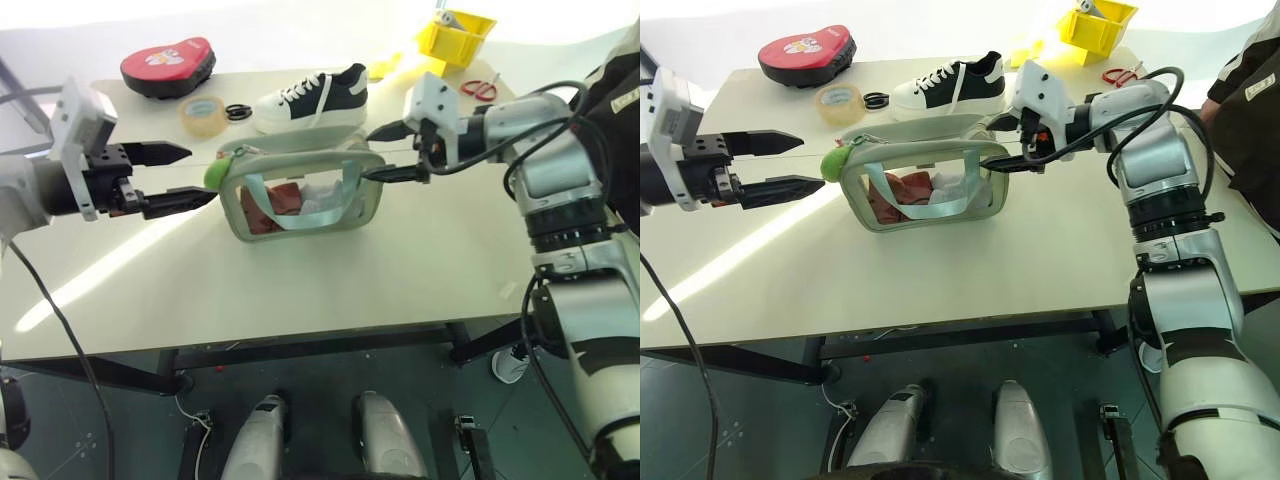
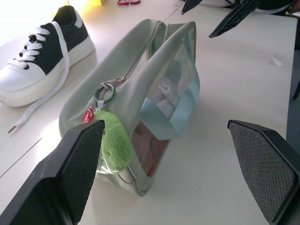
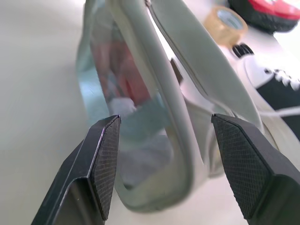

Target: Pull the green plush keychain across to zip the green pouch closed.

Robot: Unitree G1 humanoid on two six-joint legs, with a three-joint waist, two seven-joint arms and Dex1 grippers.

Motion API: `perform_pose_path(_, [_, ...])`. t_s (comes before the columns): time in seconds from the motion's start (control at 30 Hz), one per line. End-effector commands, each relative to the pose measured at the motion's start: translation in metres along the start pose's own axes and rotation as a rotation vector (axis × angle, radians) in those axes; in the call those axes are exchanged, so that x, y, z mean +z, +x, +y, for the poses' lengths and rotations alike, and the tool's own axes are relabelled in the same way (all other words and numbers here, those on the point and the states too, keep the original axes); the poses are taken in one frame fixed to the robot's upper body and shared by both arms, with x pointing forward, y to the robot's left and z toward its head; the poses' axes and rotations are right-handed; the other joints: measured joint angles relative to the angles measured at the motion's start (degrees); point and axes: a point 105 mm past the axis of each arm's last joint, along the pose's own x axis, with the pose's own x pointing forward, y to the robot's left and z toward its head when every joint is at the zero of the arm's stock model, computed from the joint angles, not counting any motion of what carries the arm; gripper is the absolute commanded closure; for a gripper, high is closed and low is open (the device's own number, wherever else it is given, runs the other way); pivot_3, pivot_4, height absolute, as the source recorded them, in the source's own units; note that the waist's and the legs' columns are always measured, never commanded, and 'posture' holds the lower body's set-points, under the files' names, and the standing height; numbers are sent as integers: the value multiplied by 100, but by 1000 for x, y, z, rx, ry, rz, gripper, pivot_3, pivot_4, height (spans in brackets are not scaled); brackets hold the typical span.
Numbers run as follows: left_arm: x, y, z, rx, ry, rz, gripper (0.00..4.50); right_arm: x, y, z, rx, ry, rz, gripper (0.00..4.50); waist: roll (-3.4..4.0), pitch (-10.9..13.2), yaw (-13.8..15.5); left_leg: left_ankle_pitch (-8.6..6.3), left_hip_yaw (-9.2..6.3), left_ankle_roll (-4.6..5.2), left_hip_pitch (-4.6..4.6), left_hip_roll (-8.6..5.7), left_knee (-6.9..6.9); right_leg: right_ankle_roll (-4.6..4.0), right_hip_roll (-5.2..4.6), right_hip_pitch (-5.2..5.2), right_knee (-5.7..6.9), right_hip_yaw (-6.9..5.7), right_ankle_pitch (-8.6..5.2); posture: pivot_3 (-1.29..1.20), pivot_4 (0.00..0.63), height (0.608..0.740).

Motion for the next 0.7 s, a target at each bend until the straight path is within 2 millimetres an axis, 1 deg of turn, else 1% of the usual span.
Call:
perform_pose_path(0.03, [10,-5,-2,11,51,-23,0,9,0,-5,-24,-54,-1,1321,0,0,5,0,0,0,0,-1,0,0,0,0,0,0,0,0,150,740])
perform_pose_path(0.17, [11,-6,-2,18,51,-24,0,-4,3,-7,-40,-68,45,1321,0,0,21,0,-1,0,-1,-2,2,0,-1,2,0,0,0,0,150,740])
perform_pose_path(0.2, [11,-6,-2,19,51,-24,0,-5,4,-8,-44,-71,50,1551,0,0,17,0,0,-1,-1,-2,2,0,-1,1,0,0,0,0,150,740])
perform_pose_path(0.27, [10,-7,-2,21,53,-21,0,-5,5,-10,-46,-78,50,2199,0,0,8,0,0,-1,0,-1,2,0,-1,1,0,0,0,0,150,740])
perform_pose_path(0.3, [11,-7,-3,22,53,-21,0,-3,6,-10,-45,-82,46,2669,0,0,5,0,-1,-1,0,-1,1,0,-1,1,0,0,0,0,150,740])
perform_pose_path(0.33, [11,-8,-2,23,54,-21,0,-2,7,-10,-44,-86,41,3262,0,0,-4,0,-1,-1,0,-1,1,0,-1,1,0,0,0,0,150,740])
perform_pose_path(0.4, [12,-8,-1,28,55,-22,0,2,10,-9,-40,-96,29,4286,0,0,-19,0,0,-1,1,-1,1,0,-1,0,1,0,0,0,150,740])
perform_pose_path(0.43, [12,-8,-1,31,55,-22,0,4,11,-9,-37,-98,21,4443,0,0,-19,0,0,0,1,0,0,0,0,-1,3,0,0,0,150,740])
perform_pose_path(0.53, [13,-10,0,37,58,-23,0,12,16,-3,-16,-114,-22,4443,0,0,-16,0,0,-1,1,1,0,0,1,-3,8,0,0,0,150,740])
perform_pose_path(0.6, [14,-11,1,43,58,-24,0,20,18,7,20,-153,-70,4443,0,0,-16,0,0,-1,1,1,0,0,1,-4,8,1,0,0,150,740])
perform_pose_path(0.7, [14,-10,2,46,60,-24,0,24,18,17,61,-171,-92,4443,0,0,-3,0,0,0,0,0,0,0,1,-6,14,1,0,0,150,740])
